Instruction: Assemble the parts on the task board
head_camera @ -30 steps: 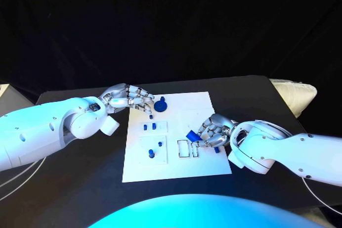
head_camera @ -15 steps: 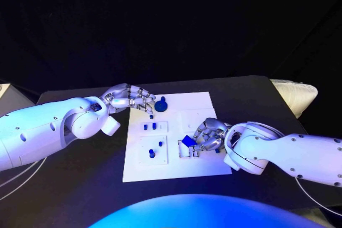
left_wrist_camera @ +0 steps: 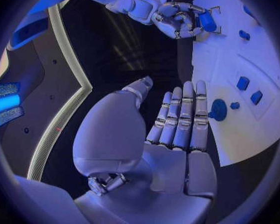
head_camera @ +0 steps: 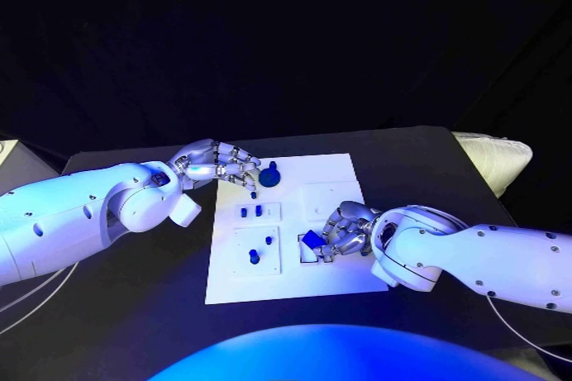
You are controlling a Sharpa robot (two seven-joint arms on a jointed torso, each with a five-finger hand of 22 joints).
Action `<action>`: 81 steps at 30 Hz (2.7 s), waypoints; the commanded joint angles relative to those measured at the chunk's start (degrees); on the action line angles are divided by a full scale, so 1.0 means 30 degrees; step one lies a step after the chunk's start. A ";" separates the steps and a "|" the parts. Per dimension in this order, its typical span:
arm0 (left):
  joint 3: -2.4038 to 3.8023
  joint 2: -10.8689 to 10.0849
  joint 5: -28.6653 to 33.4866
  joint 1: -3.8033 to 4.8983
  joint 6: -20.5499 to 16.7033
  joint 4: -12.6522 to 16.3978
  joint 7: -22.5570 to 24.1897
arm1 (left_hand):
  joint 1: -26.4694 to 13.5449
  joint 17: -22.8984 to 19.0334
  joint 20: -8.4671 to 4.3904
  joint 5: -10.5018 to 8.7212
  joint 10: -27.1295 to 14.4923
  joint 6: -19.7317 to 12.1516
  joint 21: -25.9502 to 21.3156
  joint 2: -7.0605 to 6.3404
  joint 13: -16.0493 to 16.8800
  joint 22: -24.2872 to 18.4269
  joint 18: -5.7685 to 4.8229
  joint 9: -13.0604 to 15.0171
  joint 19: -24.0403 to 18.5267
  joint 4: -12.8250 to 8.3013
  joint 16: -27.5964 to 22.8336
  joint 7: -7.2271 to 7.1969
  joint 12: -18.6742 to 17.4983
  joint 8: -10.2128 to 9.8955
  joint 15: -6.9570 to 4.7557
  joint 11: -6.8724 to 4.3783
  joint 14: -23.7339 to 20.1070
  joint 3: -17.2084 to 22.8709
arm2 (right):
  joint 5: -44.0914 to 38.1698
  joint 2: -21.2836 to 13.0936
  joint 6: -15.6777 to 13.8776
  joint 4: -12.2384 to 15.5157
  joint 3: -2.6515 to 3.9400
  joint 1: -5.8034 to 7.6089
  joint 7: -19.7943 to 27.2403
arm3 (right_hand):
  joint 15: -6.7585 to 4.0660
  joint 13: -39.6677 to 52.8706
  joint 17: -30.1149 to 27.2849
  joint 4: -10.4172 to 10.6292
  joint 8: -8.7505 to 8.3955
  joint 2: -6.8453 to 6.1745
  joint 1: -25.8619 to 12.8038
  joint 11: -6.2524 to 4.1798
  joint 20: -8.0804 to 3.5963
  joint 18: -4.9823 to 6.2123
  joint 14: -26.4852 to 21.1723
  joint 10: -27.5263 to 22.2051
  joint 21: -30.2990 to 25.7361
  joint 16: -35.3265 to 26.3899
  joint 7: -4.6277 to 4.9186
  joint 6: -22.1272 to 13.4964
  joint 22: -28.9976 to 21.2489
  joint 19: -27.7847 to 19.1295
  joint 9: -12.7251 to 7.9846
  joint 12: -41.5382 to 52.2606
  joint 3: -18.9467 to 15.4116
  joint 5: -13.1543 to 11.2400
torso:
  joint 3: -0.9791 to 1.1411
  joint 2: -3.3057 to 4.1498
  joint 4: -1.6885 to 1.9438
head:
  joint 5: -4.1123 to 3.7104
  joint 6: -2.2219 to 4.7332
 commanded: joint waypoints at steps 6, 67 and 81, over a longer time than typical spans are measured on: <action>0.0005 -0.0003 0.0156 -0.0016 0.0251 0.0059 0.0397 | 0.0133 -0.0003 0.0017 0.0085 -0.0069 0.0051 -0.0120 -0.0025 -0.0012 -0.0016 0.0240 -0.0023 0.0094 0.0004 0.0079 0.0493 0.0077 0.0100 -0.0013 -0.0009 -0.0110 0.0065 | -0.0784 0.0296 -0.0133 -0.0289 0.0009 -0.0035 -0.0246 | -0.0055 0.0863 0.5023 0.0276 0.0160 0.0106 -0.0570 -0.0020 -0.0103 -0.0319 0.2025 -0.0098 -0.0089 0.0065 -0.0007 0.0085 0.4289 0.1397 0.0040 -0.0087 -0.0241 -0.0301 | -0.0017 0.0005 0.0010 | -0.0019 0.0000; 0.0004 -0.0013 0.0179 -0.0015 0.0205 -0.0083 0.0370 | 0.0224 -0.0013 0.0011 0.0117 -0.0070 0.0074 -0.0164 0.0009 -0.0009 -0.0059 0.0237 -0.0037 0.0139 0.0035 0.0117 0.0500 0.0138 0.0125 -0.0012 -0.0007 -0.0137 0.0124 | -0.0108 0.0273 0.0726 -0.0027 0.0011 -0.0237 0.0272 | -0.0234 0.1026 0.5023 0.0627 0.0862 0.1374 -0.4727 -0.0230 -0.0269 -0.0297 0.2025 -0.0016 -0.0249 0.0065 -0.0269 0.0074 0.4263 0.1386 0.0484 -0.0304 -0.2708 0.0315 | -0.0008 -0.0002 -0.0003 | 0.0171 0.0000; 0.0004 -0.0024 0.0176 -0.0015 0.0186 -0.0110 0.0355 | 0.0224 -0.0013 0.0011 0.0117 -0.0070 0.0074 -0.0164 0.0009 -0.0009 -0.0059 0.0237 -0.0037 0.0139 0.0035 0.0117 0.0500 0.0138 0.0125 -0.0012 -0.0007 -0.0137 0.0124 | -0.0024 0.0198 0.0680 0.0061 0.0011 -0.0237 0.0830 | -0.0234 0.1043 0.5023 0.0546 0.0970 0.1689 -0.4583 -0.0227 -0.0267 -0.0286 0.2025 -0.0034 -0.0322 0.0065 -0.0268 -0.0044 0.4247 0.1373 0.0572 -0.0367 -0.3131 -0.0177 | -0.0007 -0.0001 0.0002 | 0.0194 0.0000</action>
